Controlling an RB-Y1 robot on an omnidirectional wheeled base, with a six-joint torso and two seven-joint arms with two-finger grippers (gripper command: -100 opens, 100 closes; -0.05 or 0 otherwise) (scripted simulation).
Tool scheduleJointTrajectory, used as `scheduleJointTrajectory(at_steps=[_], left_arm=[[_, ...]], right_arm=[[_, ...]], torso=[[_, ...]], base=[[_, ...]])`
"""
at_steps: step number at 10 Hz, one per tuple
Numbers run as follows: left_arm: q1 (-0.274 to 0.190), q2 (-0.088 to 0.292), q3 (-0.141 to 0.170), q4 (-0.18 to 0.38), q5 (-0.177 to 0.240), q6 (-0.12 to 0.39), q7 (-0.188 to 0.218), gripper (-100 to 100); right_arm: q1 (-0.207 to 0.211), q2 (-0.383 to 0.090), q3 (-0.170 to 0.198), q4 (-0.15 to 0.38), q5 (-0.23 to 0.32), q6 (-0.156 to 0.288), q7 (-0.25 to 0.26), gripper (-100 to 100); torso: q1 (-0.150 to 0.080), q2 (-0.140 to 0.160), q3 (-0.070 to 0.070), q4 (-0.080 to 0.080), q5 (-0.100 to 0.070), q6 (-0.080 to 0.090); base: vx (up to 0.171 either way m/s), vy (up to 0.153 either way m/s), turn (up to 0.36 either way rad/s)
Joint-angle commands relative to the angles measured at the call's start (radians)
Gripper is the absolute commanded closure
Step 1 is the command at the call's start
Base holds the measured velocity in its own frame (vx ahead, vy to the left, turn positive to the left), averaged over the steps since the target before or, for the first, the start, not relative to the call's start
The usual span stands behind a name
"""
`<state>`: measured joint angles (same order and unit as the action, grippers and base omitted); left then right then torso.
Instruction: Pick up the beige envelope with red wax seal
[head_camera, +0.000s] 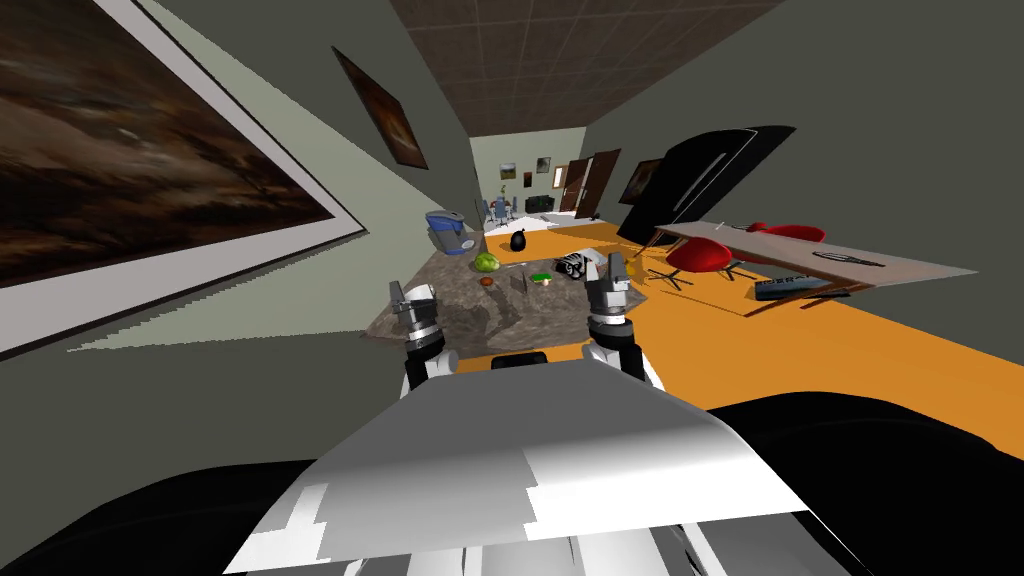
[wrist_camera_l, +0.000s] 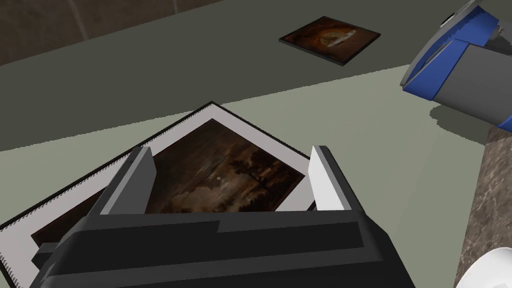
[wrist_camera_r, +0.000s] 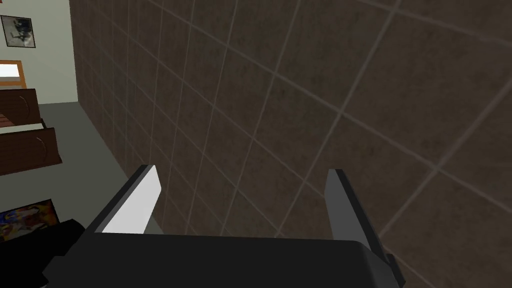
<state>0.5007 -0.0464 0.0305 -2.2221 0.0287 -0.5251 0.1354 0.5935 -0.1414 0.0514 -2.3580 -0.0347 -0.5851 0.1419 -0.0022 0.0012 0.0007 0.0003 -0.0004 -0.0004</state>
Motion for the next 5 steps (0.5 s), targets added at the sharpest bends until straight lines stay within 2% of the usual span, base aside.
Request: scheduleJointTrajectory(at_steps=[1,3,4,5], left_arm=[[0.0,0.0,0.0,0.0,0.0,0.0,0.0,0],[0.0,0.0,0.0,0.0,0.0,0.0,0.0,0],[0.0,0.0,0.0,0.0,0.0,0.0,0.0,0],[0.0,0.0,0.0,0.0,0.0,0.0,0.0,0]], right_arm=[[0.008,-0.035,-0.008,0.005,0.012,0.002,0.005,-100],[0.036,-0.104,-0.019,0.009,0.072,0.021,0.031,-100],[0.036,-0.125,-0.019,0.009,0.072,0.021,0.031,-100],[0.051,-0.161,-0.025,0.012,0.107,0.03,0.045,-100]], torso=[[0.0,0.0,0.0,0.0,0.0,0.0],[0.0,0.0,0.0,0.0,0.0,0.0],[0.0,0.0,0.0,0.0,0.0,0.0],[0.0,0.0,0.0,0.0,0.0,0.001]], base=[[-0.017,-0.026,0.089],[-0.023,-0.023,0.253],[-0.025,-0.029,0.097],[-0.023,-0.02,0.235]])
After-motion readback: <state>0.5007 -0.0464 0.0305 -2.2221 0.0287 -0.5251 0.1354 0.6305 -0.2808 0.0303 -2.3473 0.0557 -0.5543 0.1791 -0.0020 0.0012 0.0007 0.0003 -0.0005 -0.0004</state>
